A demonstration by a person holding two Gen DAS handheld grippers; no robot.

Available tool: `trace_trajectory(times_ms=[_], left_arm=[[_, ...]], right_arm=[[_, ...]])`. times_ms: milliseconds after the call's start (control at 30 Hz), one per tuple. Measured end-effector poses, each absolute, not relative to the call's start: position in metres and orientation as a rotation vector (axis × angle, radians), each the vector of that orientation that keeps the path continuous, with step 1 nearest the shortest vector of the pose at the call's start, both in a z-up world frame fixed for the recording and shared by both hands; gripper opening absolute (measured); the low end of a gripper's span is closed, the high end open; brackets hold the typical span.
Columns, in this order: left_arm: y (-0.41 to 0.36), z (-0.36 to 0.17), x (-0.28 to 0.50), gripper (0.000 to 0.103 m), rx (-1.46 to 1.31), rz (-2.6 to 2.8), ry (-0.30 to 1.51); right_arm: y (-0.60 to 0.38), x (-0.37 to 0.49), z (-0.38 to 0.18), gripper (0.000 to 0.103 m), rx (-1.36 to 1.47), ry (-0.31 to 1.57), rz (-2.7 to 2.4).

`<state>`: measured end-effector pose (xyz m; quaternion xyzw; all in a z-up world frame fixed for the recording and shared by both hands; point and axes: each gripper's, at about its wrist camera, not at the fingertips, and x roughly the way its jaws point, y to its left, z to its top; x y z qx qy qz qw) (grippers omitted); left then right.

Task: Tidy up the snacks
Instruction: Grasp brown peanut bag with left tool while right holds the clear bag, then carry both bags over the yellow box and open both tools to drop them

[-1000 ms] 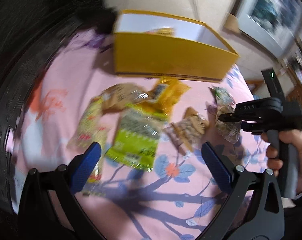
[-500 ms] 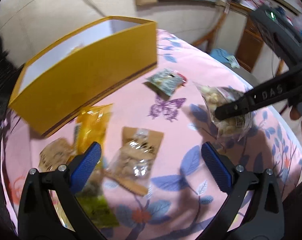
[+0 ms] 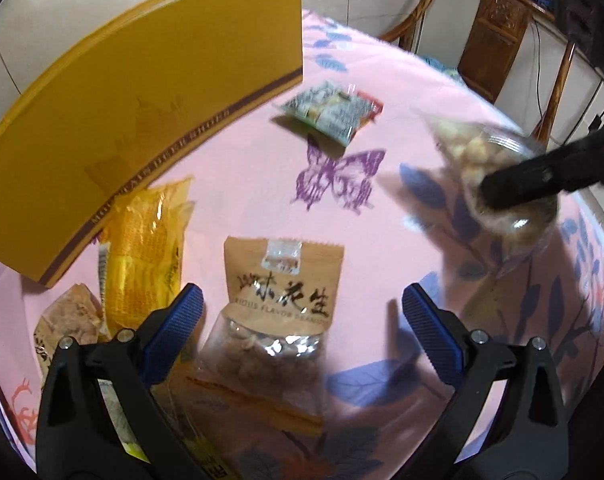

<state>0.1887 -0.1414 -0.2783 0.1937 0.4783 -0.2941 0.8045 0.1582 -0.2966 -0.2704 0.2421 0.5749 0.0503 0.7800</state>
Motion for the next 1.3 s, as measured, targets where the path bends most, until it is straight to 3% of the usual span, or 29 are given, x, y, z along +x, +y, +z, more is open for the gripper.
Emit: trace_trajectory(times_ms=[267, 333, 867, 1300], left_arm=[[-0.128, -0.279, 0.186, 0.059, 0.307, -0.592, 1.042], [-0.123, -0.278, 0.186, 0.054, 0.272, -0.576, 1.042], [-0.104, -0.259, 0.149, 0.05, 0.152, -0.535, 1.028], [-0.064, -0.163, 0.151, 0.05, 0.051, -0.421, 0.89]], right_arm=[[-0.3, 0.158, -0.273, 0.033, 0.53, 1.244, 0.096], [-0.299, 0.158, -0.272, 0.033, 0.525, 1.245, 0.095], [-0.29, 0.154, -0.266, 0.033, 0.491, 1.233, 0.105], [-0.259, 0.166, -0.213, 0.033, 0.379, 1.121, 0.228]])
